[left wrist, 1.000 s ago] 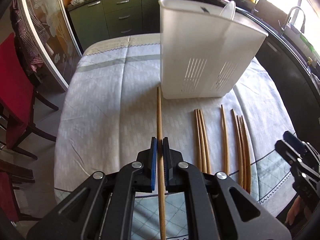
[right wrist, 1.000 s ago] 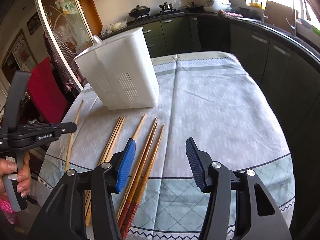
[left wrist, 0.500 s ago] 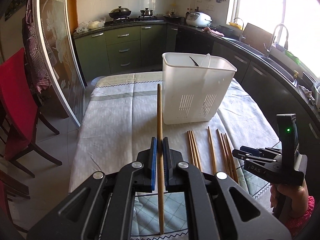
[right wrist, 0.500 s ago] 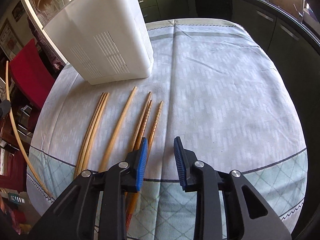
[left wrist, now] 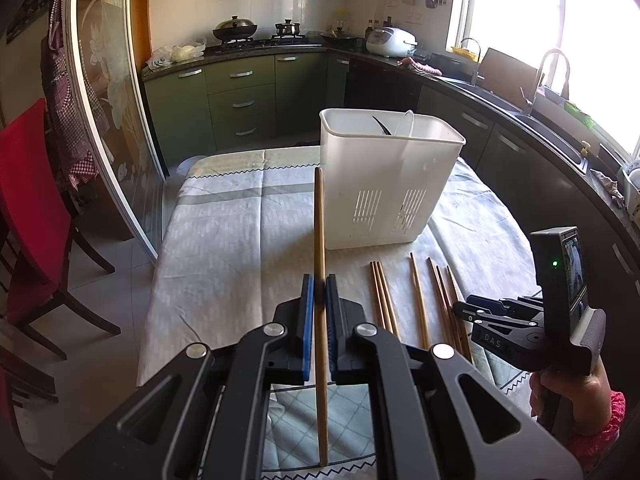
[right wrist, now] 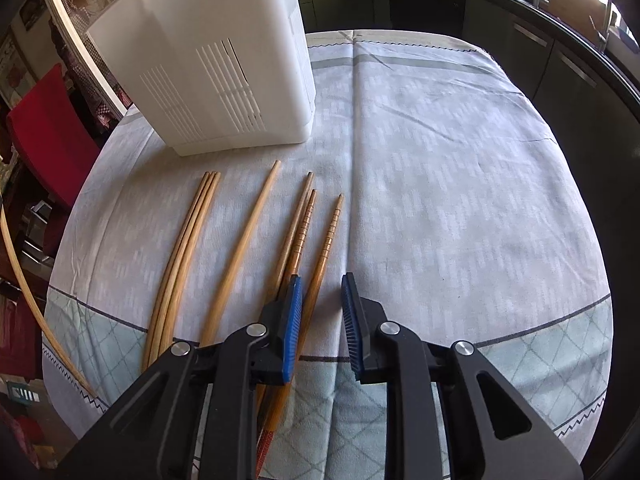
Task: Organize utensils
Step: 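Grasp another wooden chopstick with the right tool while the left tool holds its chopstick, then release the chopstick into the white holder with the left tool while the right carries another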
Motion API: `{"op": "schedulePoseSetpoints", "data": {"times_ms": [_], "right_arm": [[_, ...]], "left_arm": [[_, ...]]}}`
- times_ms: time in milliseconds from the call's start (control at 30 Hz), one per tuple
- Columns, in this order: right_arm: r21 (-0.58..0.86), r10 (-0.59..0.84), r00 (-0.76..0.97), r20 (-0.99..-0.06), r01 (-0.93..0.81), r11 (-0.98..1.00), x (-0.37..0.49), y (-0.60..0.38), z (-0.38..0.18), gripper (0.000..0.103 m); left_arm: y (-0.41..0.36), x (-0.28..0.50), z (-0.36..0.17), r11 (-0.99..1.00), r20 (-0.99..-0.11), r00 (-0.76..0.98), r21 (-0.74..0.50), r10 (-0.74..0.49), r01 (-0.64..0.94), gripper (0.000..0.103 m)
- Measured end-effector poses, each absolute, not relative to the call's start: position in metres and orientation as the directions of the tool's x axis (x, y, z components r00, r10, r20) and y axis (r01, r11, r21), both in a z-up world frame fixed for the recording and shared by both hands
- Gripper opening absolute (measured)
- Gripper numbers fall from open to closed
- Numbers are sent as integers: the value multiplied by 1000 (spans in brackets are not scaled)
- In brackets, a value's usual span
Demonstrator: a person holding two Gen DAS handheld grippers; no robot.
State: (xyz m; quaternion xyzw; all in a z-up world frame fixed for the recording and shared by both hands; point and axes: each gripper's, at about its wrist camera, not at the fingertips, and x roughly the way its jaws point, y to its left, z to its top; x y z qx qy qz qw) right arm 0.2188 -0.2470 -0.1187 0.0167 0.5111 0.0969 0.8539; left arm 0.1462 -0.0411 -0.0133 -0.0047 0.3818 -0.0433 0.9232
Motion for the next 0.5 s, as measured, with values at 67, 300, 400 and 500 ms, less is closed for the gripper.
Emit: {"op": "schedulePoseSetpoints", "data": {"times_ms": [67,300,400,500], "right_arm": [[106,160,466,-870,-140,985,218,-244,-119,20],[21,87,497,-863,-137,990,212,-228,-120,16],[57,118,493,-862,-137,989,215,-230,-118,7],[110,168,518,-839,-141,984,212,-234,-107,7]], "left_arm": [[-41,146,-13,996,-704,705,-40,-84,79,6],[-39,145,-13,995,-700,708,-42,-91,87,6],[-38,145,-12,995,-700,708,-43,-91,86,6],[-37,143,-11,995,-696,712,-41,-91,87,6]]}}
